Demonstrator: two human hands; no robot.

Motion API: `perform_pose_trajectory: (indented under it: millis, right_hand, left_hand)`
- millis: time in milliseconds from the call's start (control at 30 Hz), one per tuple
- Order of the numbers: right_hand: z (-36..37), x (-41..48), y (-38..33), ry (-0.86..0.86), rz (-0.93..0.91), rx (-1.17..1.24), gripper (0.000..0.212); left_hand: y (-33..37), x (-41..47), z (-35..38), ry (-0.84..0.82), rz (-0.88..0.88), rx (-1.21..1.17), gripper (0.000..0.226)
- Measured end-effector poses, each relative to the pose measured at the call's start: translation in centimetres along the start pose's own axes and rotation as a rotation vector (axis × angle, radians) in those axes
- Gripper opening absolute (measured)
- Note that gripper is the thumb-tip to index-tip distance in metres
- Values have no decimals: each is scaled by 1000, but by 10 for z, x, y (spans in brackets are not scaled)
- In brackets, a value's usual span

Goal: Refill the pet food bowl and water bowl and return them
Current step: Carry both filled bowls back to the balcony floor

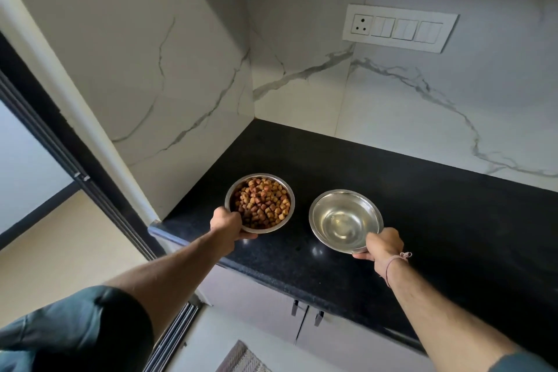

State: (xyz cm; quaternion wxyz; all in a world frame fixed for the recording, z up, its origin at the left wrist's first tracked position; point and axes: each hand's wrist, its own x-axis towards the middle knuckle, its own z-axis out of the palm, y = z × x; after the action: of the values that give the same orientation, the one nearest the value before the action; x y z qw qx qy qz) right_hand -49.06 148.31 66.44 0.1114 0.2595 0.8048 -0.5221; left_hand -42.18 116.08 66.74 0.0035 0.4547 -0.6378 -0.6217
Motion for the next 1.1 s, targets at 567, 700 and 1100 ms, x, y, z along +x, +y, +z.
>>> perform_pose_trajectory:
  millis: [567,700,1100]
  right_hand:
    - [78,-130,-32,-283,-205,-109,25]
    - [106,-177,-35,-342,-244,-115,24]
    - [213,-322,-38,-573,-351,-176,17]
  left_hand:
    - [-64,-72,-170,98,105,-194,30]
    - [-84,-101,-226,171,106,-229,37]
    - [-157,-173,-393,422,55,-339,31]
